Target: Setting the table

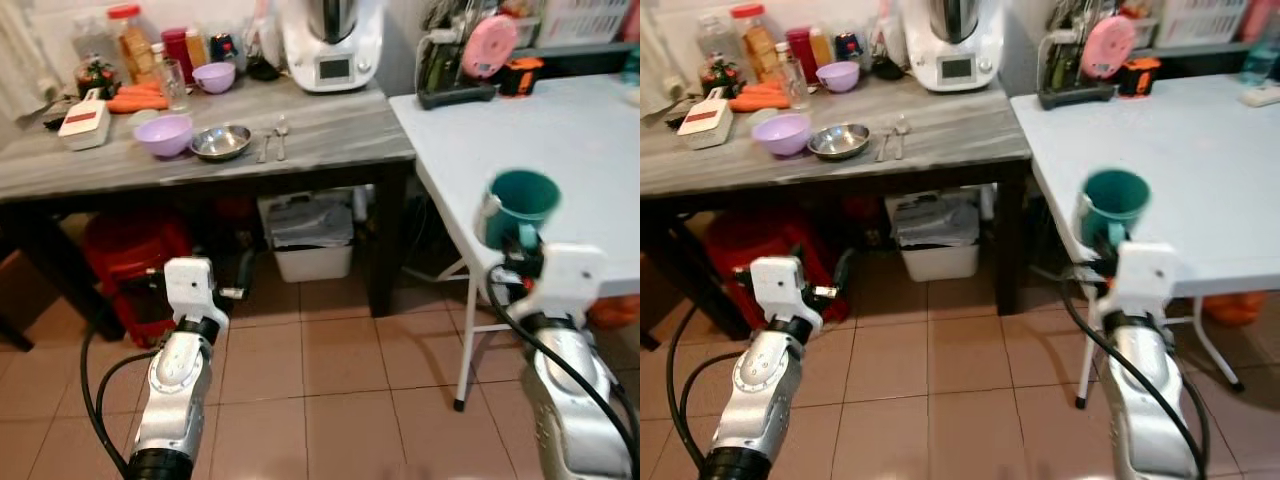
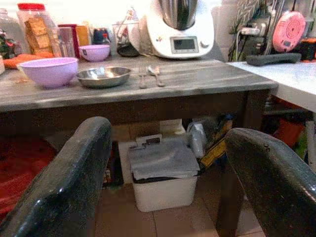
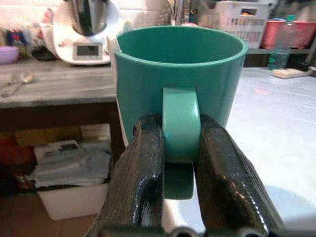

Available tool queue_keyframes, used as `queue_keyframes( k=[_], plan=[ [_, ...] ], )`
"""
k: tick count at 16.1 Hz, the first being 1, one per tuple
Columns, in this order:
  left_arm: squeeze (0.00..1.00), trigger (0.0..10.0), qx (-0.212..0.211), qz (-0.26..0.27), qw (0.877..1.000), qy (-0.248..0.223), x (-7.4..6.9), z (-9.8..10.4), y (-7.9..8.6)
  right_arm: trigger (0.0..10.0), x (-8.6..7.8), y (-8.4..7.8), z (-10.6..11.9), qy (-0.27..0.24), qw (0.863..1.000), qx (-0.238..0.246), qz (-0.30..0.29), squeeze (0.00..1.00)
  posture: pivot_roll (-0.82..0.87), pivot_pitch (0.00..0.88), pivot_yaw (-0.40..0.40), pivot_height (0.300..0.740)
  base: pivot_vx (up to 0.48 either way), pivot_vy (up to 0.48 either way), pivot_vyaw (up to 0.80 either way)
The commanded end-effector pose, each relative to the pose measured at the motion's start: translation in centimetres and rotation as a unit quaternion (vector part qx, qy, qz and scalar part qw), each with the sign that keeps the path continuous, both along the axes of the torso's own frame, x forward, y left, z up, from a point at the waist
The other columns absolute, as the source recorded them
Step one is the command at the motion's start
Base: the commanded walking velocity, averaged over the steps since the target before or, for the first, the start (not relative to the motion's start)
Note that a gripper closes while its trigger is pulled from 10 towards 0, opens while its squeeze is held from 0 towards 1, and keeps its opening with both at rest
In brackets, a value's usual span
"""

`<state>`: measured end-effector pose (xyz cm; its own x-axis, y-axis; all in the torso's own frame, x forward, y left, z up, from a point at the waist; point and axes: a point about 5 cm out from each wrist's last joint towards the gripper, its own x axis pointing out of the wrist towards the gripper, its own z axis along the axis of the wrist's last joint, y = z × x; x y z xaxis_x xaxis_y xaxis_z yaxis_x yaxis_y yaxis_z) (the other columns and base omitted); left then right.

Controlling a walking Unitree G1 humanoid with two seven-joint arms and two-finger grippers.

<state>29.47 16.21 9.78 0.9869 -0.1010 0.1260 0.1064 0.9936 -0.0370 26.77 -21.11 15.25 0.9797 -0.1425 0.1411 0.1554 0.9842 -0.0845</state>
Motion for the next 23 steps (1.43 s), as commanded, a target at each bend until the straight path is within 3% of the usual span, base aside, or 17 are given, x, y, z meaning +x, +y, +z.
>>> queue_keyframes(
  k=[1,4,6,12,23],
  plan=[
    [0.0,10.0,0.012,0.016,1.0,0.003,-0.7,0.0,1.4,10.0,-0.2,1.0,0.4,-0.01,1.0,0.007,0.025,0.0,-0.09,0.014,0.066,0.74,0.0,0.45,0.0],
    [0.0,10.0,0.016,0.027,0.999,0.019,-2.3,-0.9,1.9,10.0,-0.9,0.8,0.1,0.0,1.0,0.007,0.027,0.0,-0.09,0.026,0.059,0.74,0.0,0.449,0.0],
    [0.0,10.0,0.019,0.031,0.999,0.021,-2.5,-1.0,2.0,10.0,-1.2,1.0,-0.1,0.005,0.999,0.008,0.036,0.0,-0.09,0.026,0.059,0.74,0.0,0.167,0.0],
    [0.0,10.0,0.012,-0.007,1.0,-0.001,-1.5,0.3,0.6,10.0,-0.9,1.6,0.2,0.0,0.999,0.005,0.046,0.0,-0.09,0.019,0.06,0.74,0.091,0.0,0.15],
    [0.0,10.0,0.002,-0.019,1.0,-0.002,-1.6,0.5,0.0,10.0,-0.5,2.1,0.2,0.002,0.998,-0.006,0.061,0.0,-0.09,0.024,0.058,0.74,0.312,0.0,0.04]
  ],
)
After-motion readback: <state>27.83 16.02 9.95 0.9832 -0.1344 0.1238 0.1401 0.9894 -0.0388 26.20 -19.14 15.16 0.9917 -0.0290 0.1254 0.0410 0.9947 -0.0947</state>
